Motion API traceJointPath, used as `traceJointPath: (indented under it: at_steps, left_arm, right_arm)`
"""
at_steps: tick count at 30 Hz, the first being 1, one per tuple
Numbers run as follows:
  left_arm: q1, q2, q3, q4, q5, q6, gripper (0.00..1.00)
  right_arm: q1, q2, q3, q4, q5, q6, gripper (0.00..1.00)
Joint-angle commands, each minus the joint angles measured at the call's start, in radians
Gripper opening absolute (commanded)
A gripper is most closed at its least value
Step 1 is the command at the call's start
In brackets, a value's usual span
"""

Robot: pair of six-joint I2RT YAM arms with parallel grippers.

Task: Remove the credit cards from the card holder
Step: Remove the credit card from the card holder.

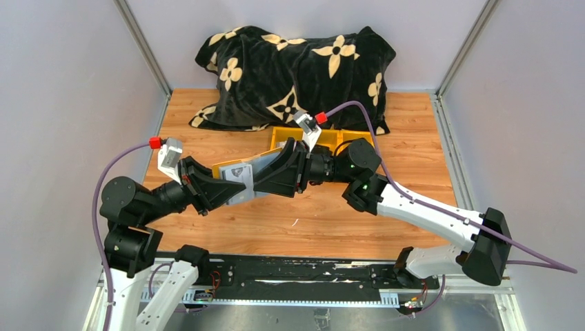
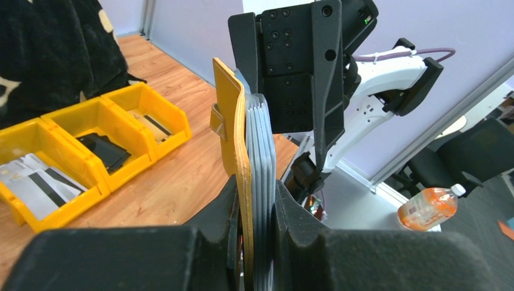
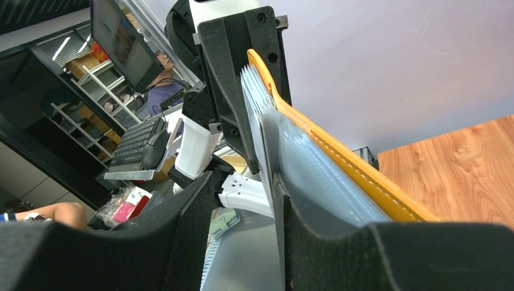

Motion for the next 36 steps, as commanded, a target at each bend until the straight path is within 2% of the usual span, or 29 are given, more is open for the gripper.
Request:
traceJointPath:
  at_steps: [1, 5, 9, 11, 17, 24, 26, 28, 31, 36]
  left_arm:
    - [-0.001, 0.011, -0.009, 0.073, 0.074, -0.069, 0.06]
    - [0.000, 0.018, -0.013, 0.090, 0.128, -0.095, 0.10]
    - [-0.002, 0.013, -0.026, 0.085, 0.126, -0.076, 0.11]
    - [-0.001, 0.017, -0.034, 0.089, 0.128, -0.074, 0.13]
    - [-0.001, 0.023, -0.043, 0.151, 0.197, -0.129, 0.22]
    - [-0.001, 0.027, -0.033, 0.164, 0.239, -0.149, 0.37]
    - [-0.001, 0.035, -0.030, 0.167, 0.240, -0.159, 0.41]
    - [-0.001, 0.045, -0.026, 0.180, 0.250, -0.181, 0.40]
    - [-0.001, 0.053, -0.019, 0.210, 0.261, -0.221, 0.31]
    - [0.000, 0.056, -0.005, 0.232, 0.261, -0.263, 0.29]
  right_arm:
    - [0.010, 0.009, -0.038, 0.041, 0.072, -0.030, 0.45]
    - [0.011, -0.012, -0.054, -0.014, 0.146, -0.076, 0.46]
    - [0.020, 0.006, -0.036, 0.014, 0.136, -0.068, 0.43]
    - [0.032, 0.027, -0.021, 0.022, 0.141, -0.069, 0.38]
    - [0.047, 0.044, -0.020, 0.016, 0.217, -0.071, 0.17]
    - [0.046, 0.026, -0.043, 0.037, 0.204, -0.080, 0.00]
    - [0.045, 0.017, -0.060, 0.073, 0.198, -0.071, 0.00]
    - [0.045, 0.007, -0.084, 0.112, 0.193, -0.061, 0.00]
    - [0.041, -0.006, -0.116, 0.151, 0.194, -0.044, 0.00]
    - [0.022, -0.025, -0.176, 0.209, 0.204, -0.009, 0.00]
